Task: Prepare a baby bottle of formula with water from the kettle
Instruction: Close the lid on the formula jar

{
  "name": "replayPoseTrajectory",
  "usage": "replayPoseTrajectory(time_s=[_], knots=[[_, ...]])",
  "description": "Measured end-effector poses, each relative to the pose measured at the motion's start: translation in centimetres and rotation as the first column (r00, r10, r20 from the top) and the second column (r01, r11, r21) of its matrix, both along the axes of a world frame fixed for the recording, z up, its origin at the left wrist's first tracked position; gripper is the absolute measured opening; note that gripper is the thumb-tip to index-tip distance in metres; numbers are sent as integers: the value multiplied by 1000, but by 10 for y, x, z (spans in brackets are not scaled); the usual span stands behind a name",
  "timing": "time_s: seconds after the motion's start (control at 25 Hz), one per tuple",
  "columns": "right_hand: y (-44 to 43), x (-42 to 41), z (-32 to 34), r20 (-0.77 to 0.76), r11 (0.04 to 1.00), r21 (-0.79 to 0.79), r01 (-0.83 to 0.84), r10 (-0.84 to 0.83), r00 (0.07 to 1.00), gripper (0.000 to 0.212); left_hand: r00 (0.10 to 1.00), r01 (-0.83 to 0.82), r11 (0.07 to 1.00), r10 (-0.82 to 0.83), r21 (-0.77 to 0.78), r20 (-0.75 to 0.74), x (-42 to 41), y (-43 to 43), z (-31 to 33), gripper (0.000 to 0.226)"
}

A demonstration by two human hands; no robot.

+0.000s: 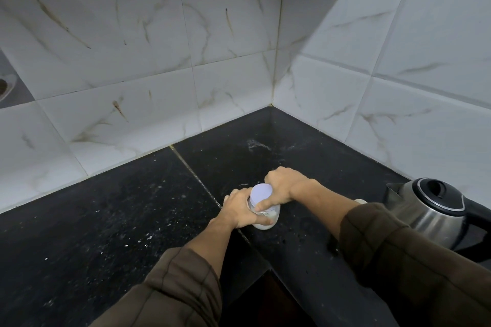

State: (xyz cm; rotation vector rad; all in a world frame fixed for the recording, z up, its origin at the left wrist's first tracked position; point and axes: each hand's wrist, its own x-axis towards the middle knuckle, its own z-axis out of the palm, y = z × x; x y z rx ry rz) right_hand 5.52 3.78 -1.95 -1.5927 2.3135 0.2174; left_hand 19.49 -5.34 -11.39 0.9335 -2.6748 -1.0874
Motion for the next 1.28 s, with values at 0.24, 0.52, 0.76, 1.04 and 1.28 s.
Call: replayPoseTrajectory(time_s=[0.24, 0.52, 0.76, 1.04, 1.28], knots=[[-6, 1, 9, -22, 996, 31, -81, 82, 996, 55, 1000, -19, 1000, 19, 11, 1, 1, 3, 1, 82], [-3, 6, -3, -63, 1000, -21, -22, 21, 998, 64, 999, 25, 999, -23, -48, 36, 1, -1, 3, 68], [-12, 2, 9, -127, 934, 129, -332, 348, 929, 58, 1000, 13, 1000, -12, -28, 21, 1, 0, 3, 73], [-7, -1, 1, -28, 943, 103, -317, 321, 947, 100, 998, -6, 1000, 7, -23, 54, 5, 3, 10, 78], [-10, 5, -1, 44, 988, 26, -155, 153, 987, 90, 998, 9, 999, -6, -41, 64, 6, 2, 10, 70]])
